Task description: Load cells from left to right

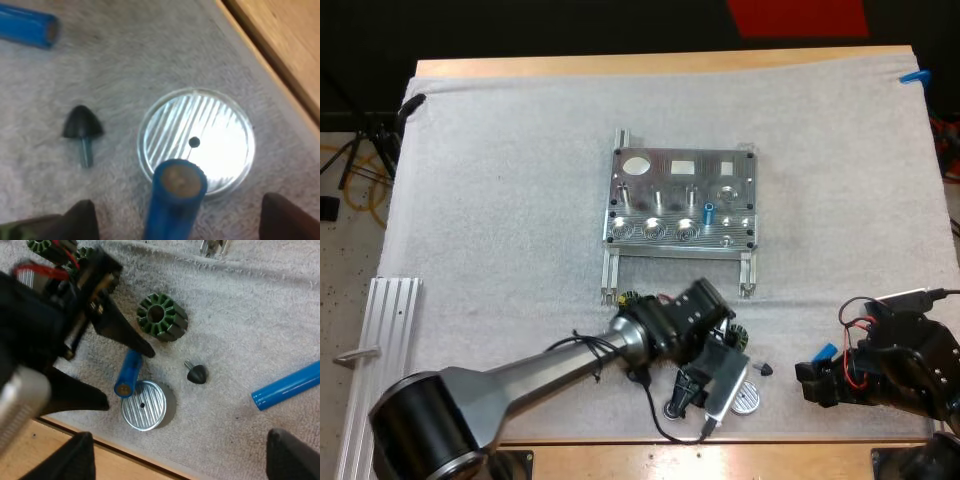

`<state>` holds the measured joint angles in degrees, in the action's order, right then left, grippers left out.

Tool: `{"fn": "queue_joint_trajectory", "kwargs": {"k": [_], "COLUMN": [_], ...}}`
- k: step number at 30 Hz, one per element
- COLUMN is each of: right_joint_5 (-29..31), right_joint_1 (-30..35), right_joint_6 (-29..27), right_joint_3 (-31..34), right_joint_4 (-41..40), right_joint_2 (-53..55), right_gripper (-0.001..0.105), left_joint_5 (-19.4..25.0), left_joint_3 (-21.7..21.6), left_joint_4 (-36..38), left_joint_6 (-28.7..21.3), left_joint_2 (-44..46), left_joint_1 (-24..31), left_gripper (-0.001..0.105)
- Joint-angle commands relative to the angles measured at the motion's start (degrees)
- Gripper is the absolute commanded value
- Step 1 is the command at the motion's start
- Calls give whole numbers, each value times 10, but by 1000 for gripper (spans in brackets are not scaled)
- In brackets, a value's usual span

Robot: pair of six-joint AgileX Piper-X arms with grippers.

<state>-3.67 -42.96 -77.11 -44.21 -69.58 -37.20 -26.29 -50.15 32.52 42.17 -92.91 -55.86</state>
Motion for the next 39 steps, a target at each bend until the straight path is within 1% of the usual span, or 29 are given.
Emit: {"fn": "queue_joint_trajectory", "kwargs": {"k": [1, 3, 6, 13, 16, 17, 19, 21, 22, 24, 26, 28, 31, 33, 37, 39], "right_joint_5": [-5, -5, -5, -5, -5, -5, -5, -5, -5, -4, -1, 1, 7, 12, 9, 0], "right_joint_1": [1, 1, 1, 1, 1, 1, 1, 1, 1, 1, 1, 1, 1, 1, 1, 1], "right_joint_6": [-3, -3, -3, -14, -15, -15, -15, -15, -15, -15, -15, -15, -15, -15, -15, -14], "right_joint_3": [-1, -1, -1, -1, -1, -1, -1, -1, -1, -1, -1, -1, -1, -1, -1, -1], "right_joint_4": [4, 4, 4, 4, 4, 4, 4, 4, 4, 4, 4, 4, 4, 4, 13, 35], "right_joint_2": [1, 1, 1, 1, 1, 1, 1, 1, 1, 1, 1, 1, 1, 1, 1, 1], "right_gripper": [69, 69, 69, 69, 69, 69, 69, 69, 69, 69, 69, 69, 69, 69, 69, 69], "left_joint_5": [27, 51, 61, 60, 47, 47, 47, 47, 47, 47, 47, 49, 58, 74, 77, 77], "left_joint_3": [0, 0, 0, 0, 0, 0, 0, 0, 0, 0, 0, 0, -2, -6, -11, -10], "left_joint_4": [-13, -17, -16, -19, -19, -19, -19, -19, -19, -19, -19, -19, -19, -17, -11, -7], "left_joint_6": [0, 0, 0, 0, 0, 0, 0, 0, 0, 0, 5, 19, 67, 97, 125, 150], "left_joint_2": [-2, -3, -3, -3, -3, -3, -3, -3, -3, -3, -3, -2, 9, 29, 72, 104], "left_joint_1": [-7, -11, -11, -11, -13, -15, -18, -22, -23, -24, -24, -24, -24, -21, -2, 15], "left_gripper": [62, 55, 49, 49, 49, 47, 38, 24, 21, 10, 5, 3, 2, 2, 2, 2]}}
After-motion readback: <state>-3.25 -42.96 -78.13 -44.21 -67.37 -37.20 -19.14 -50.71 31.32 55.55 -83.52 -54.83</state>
